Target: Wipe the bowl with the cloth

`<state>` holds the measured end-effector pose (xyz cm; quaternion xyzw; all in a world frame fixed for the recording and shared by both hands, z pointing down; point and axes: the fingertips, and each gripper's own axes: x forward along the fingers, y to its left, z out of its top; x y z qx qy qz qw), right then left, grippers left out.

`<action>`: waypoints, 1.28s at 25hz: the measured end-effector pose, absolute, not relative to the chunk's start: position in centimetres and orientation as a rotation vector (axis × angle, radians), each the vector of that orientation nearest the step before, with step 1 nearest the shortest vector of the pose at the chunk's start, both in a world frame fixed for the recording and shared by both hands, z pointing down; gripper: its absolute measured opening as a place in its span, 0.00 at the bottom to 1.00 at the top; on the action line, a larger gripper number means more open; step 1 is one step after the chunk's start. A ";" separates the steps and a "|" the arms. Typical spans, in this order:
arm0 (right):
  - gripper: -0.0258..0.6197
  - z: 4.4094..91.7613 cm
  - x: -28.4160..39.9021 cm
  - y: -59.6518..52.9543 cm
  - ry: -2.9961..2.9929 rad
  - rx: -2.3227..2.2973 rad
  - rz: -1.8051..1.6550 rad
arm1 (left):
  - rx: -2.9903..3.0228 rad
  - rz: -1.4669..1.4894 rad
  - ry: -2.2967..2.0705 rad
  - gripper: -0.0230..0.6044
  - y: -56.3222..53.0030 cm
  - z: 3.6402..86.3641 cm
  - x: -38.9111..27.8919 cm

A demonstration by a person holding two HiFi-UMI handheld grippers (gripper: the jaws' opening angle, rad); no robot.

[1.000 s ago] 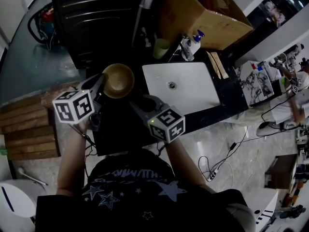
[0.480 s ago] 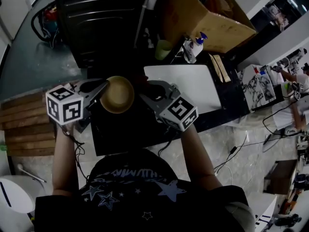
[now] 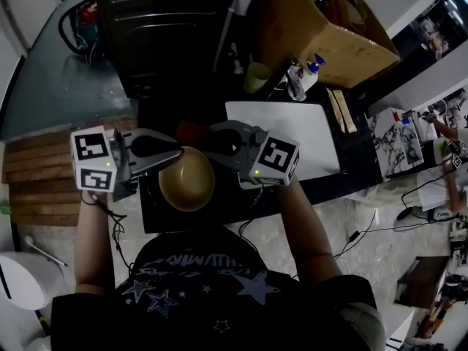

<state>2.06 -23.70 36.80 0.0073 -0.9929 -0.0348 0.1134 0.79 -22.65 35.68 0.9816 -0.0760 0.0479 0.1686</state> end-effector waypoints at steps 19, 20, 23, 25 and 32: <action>0.13 37.0 -1.1 -19.1 -3.081 -0.057 0.108 | 2.645 -0.370 -0.648 0.07 -28.9 31.7 -4.1; 0.13 37.2 -0.9 -19.1 -3.088 -0.051 0.106 | 2.642 -0.358 -0.678 0.07 -29.1 32.0 -4.6; 0.13 37.2 0.0 -19.3 -3.109 -0.004 0.124 | 2.630 -0.317 -0.753 0.07 -29.7 32.8 -6.0; 0.13 37.0 0.7 -19.7 -3.113 0.043 0.139 | 2.621 -0.286 -0.794 0.07 -29.9 33.5 -6.8; 0.13 36.8 3.5 -21.6 -3.122 0.219 0.165 | 2.554 -0.178 -0.876 0.07 -29.6 37.6 -8.0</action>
